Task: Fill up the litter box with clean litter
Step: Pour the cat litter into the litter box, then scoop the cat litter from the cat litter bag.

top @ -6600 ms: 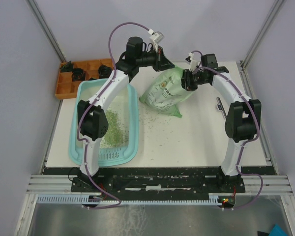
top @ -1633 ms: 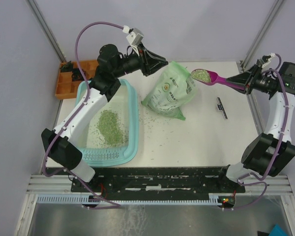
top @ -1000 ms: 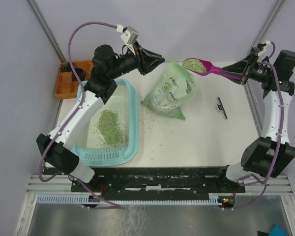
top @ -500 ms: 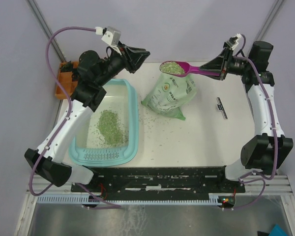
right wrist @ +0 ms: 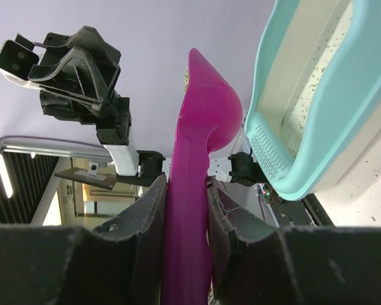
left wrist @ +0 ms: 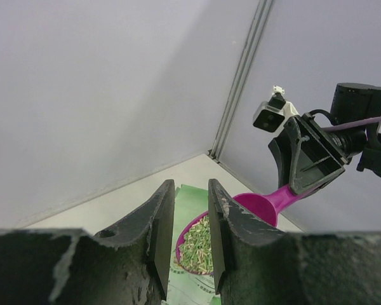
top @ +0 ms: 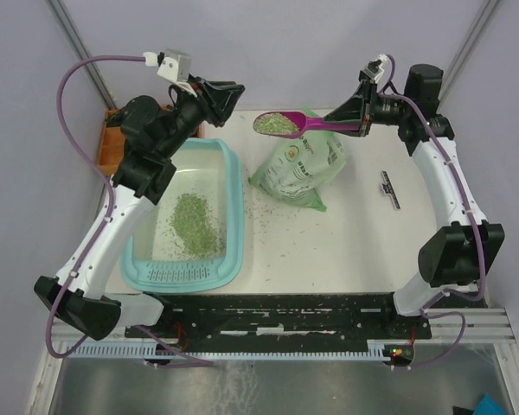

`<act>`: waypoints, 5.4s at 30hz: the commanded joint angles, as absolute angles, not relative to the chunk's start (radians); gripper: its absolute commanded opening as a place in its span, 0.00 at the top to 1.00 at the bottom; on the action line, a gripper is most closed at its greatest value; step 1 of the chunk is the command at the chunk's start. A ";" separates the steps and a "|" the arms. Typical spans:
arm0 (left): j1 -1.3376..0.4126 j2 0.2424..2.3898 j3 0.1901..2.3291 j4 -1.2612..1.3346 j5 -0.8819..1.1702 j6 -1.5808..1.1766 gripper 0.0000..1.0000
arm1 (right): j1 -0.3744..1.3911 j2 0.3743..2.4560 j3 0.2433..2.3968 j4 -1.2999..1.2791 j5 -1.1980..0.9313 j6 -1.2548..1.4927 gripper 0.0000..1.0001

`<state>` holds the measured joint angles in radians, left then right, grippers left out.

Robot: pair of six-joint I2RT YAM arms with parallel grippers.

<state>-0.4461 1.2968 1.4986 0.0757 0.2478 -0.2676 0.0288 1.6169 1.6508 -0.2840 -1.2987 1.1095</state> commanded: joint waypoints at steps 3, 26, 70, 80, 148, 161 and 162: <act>-0.437 1.253 1.494 0.077 0.199 -0.226 0.65 | 0.107 1.667 1.743 -0.186 -1.298 1.154 0.98; -0.431 1.098 1.440 0.036 -0.007 -0.145 0.66 | 0.433 1.801 1.812 -0.127 -1.287 1.176 0.98; -0.431 1.002 1.357 -0.036 -0.108 -0.105 0.67 | 0.641 2.220 2.548 -0.898 -0.808 0.353 0.98; -0.430 1.004 1.345 -0.043 -0.121 -0.107 0.67 | 0.621 2.273 2.729 -0.905 -0.646 0.234 0.98; -0.423 1.681 1.715 0.018 0.557 -0.189 0.38 | -0.293 1.699 2.263 -0.942 -0.938 0.496 0.98; -0.350 2.148 2.202 0.108 0.981 -0.451 0.27 | -0.354 1.610 2.127 -1.210 -0.982 0.228 0.98; -0.344 2.152 2.173 0.134 0.984 -0.470 0.27 | -0.354 1.611 2.122 -1.228 -0.968 0.214 0.98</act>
